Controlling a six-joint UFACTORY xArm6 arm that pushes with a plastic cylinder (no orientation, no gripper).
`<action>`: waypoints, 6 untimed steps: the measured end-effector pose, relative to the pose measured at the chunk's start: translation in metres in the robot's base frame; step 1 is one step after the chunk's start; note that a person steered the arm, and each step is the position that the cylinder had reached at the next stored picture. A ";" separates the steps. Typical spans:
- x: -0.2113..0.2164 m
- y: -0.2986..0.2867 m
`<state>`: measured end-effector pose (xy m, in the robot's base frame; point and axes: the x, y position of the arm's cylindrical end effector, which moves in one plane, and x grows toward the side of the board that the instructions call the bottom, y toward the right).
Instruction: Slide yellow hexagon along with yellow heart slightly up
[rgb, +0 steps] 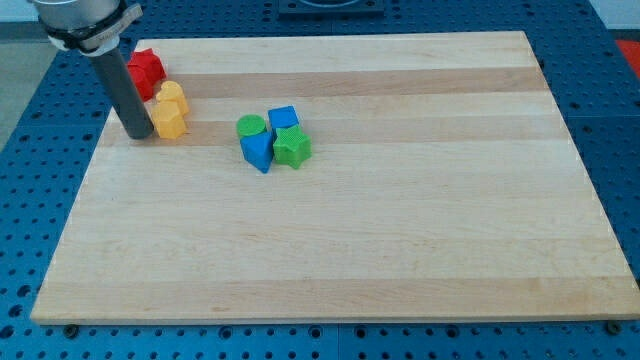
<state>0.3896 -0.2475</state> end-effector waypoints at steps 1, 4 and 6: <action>0.019 0.000; -0.026 0.024; -0.038 0.029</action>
